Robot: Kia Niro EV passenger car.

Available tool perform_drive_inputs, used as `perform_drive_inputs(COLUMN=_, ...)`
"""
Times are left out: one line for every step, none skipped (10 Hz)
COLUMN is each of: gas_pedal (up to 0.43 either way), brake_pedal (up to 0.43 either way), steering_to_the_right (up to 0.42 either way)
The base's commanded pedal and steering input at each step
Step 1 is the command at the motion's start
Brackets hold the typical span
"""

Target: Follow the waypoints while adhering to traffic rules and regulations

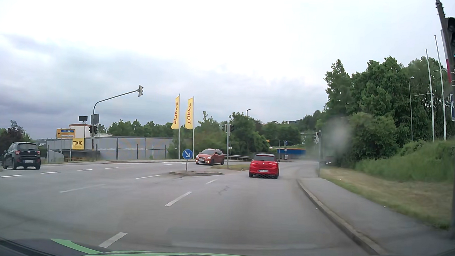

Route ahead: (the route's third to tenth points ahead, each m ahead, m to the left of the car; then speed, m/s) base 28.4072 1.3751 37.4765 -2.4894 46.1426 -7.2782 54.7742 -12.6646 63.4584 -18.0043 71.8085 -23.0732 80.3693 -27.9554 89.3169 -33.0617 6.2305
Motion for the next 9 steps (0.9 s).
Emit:
perform_drive_inputs(gas_pedal=0.209, brake_pedal=0.000, steering_to_the_right=0.050)
perform_drive_inputs(gas_pedal=0.209, brake_pedal=0.000, steering_to_the_right=0.050)
perform_drive_inputs(gas_pedal=0.209, brake_pedal=0.000, steering_to_the_right=0.050)
perform_drive_inputs(gas_pedal=0.209, brake_pedal=0.000, steering_to_the_right=0.050)
perform_drive_inputs(gas_pedal=0.209, brake_pedal=0.000, steering_to_the_right=0.050)
perform_drive_inputs(gas_pedal=0.209, brake_pedal=0.000, steering_to_the_right=0.050)
perform_drive_inputs(gas_pedal=0.209, brake_pedal=0.000, steering_to_the_right=0.050)
perform_drive_inputs(gas_pedal=0.209, brake_pedal=0.000, steering_to_the_right=0.049)
perform_drive_inputs(gas_pedal=0.209, brake_pedal=0.000, steering_to_the_right=0.048)
